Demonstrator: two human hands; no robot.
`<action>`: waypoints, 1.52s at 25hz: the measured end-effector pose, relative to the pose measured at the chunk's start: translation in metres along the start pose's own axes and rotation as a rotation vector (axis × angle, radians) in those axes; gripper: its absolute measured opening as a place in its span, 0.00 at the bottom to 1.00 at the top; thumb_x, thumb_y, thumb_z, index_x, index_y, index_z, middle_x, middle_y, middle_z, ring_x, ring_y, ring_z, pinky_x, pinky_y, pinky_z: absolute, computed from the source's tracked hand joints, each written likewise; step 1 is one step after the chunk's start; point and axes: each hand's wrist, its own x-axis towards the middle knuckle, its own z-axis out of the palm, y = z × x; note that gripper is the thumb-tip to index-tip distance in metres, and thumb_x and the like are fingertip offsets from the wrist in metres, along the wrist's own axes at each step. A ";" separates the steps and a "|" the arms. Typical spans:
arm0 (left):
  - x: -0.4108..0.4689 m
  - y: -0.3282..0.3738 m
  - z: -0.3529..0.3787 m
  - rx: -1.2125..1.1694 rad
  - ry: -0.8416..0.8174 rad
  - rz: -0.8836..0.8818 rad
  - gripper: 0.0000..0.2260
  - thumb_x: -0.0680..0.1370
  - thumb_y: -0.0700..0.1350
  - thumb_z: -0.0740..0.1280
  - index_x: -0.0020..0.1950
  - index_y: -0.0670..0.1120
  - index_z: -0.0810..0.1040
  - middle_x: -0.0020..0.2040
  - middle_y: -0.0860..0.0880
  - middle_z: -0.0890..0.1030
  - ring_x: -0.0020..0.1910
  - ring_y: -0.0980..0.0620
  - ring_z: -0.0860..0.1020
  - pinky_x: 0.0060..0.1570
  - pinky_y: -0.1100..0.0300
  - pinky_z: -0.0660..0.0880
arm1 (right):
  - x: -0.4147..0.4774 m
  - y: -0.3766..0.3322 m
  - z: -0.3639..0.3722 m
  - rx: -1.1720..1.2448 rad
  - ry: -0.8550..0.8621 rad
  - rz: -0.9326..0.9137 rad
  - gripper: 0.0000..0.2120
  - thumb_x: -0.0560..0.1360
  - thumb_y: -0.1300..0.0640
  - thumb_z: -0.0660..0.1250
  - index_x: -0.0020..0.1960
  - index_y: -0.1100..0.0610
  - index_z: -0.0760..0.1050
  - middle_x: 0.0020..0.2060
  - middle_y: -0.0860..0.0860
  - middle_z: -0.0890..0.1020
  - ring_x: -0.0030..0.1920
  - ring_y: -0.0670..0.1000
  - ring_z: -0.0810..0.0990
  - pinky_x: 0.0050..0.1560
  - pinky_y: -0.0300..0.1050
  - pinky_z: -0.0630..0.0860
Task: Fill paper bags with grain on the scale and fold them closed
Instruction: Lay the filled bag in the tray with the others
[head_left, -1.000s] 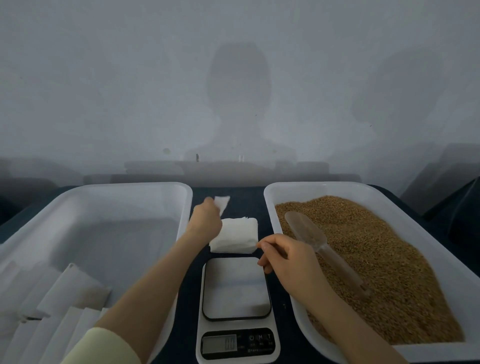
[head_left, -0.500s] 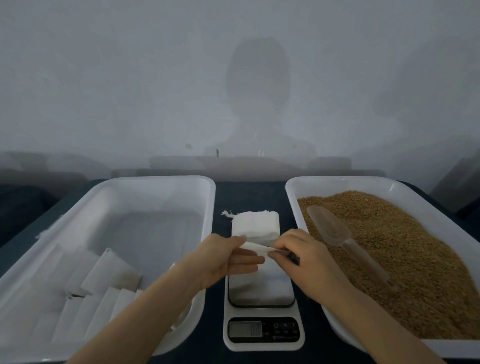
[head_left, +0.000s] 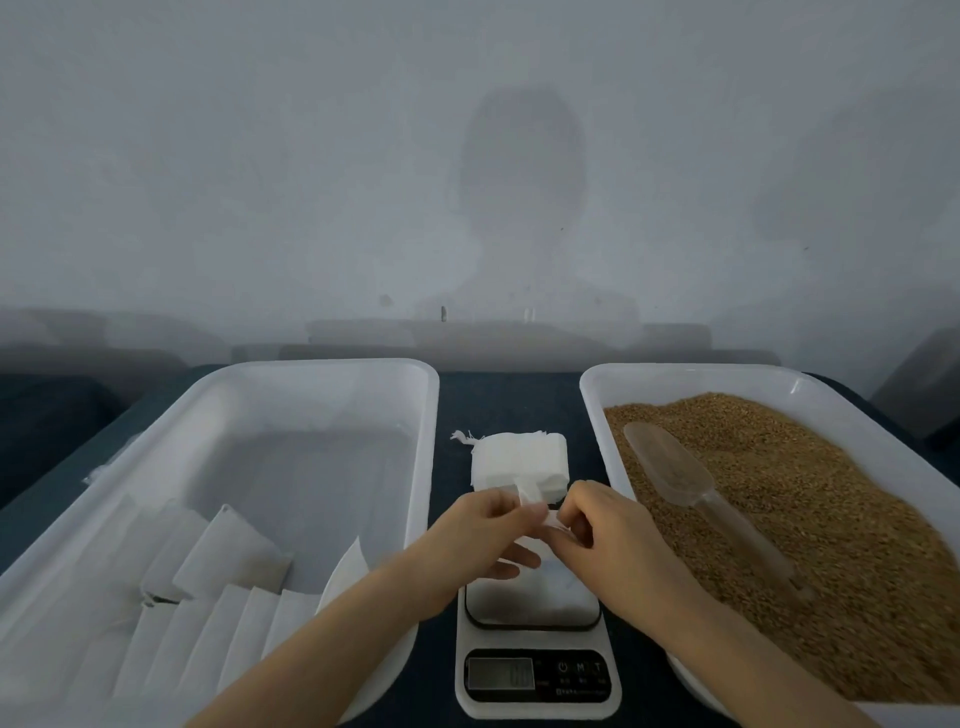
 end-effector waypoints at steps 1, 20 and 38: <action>0.000 -0.001 0.000 0.010 0.020 0.007 0.09 0.79 0.51 0.64 0.50 0.47 0.79 0.46 0.53 0.84 0.42 0.57 0.83 0.41 0.66 0.76 | 0.000 0.000 0.000 0.009 -0.022 0.013 0.15 0.74 0.49 0.69 0.35 0.46 0.64 0.32 0.43 0.69 0.33 0.38 0.71 0.35 0.33 0.69; 0.007 -0.006 0.003 -0.096 0.074 0.030 0.05 0.74 0.40 0.70 0.47 0.44 0.74 0.36 0.49 0.80 0.34 0.56 0.80 0.39 0.65 0.75 | 0.002 -0.005 -0.008 0.164 0.057 0.157 0.07 0.76 0.60 0.66 0.42 0.52 0.71 0.33 0.49 0.79 0.31 0.44 0.79 0.32 0.33 0.74; 0.016 -0.013 -0.002 0.060 0.343 0.247 0.12 0.78 0.51 0.65 0.60 0.54 0.69 0.58 0.56 0.75 0.54 0.58 0.75 0.46 0.70 0.74 | 0.002 0.001 -0.016 0.267 0.025 0.218 0.07 0.73 0.56 0.69 0.49 0.46 0.82 0.36 0.36 0.81 0.39 0.36 0.79 0.37 0.29 0.72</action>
